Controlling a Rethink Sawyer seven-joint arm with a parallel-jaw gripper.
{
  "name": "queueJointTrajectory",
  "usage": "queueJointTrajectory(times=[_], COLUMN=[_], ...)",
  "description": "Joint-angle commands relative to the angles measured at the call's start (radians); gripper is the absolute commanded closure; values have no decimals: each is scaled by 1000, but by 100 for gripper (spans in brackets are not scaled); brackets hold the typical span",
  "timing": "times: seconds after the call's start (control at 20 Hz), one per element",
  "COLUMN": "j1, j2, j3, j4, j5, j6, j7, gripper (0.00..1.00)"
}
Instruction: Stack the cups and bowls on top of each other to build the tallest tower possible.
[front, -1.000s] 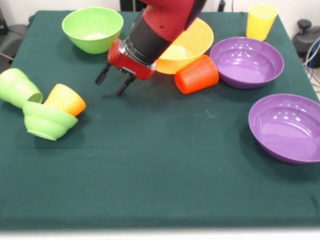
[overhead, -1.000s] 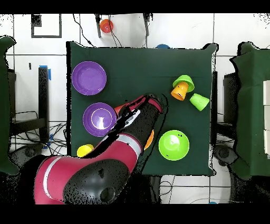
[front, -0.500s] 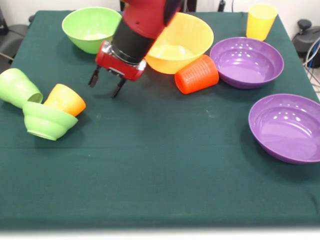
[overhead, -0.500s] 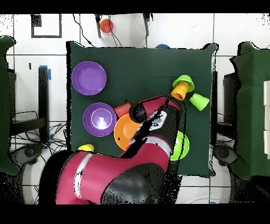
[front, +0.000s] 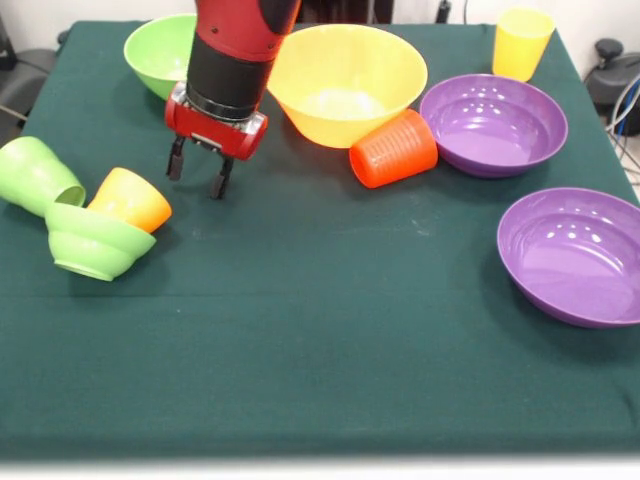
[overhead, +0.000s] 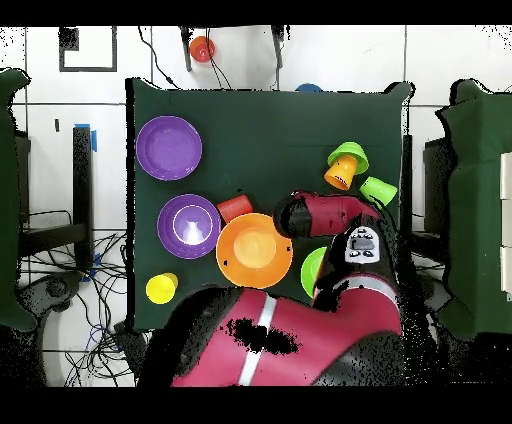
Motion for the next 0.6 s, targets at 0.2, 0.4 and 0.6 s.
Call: queueJointTrajectory(times=[0.2, 0.4, 0.6], j1=[-71, -70, -58], j2=[26, 25, 24], j3=[281, 281, 268], j4=[102, 113, 115], j5=[-46, -52, -56], j6=[-75, -92, -99], j7=[-49, -28, -14], gripper=[0, 0, 0])
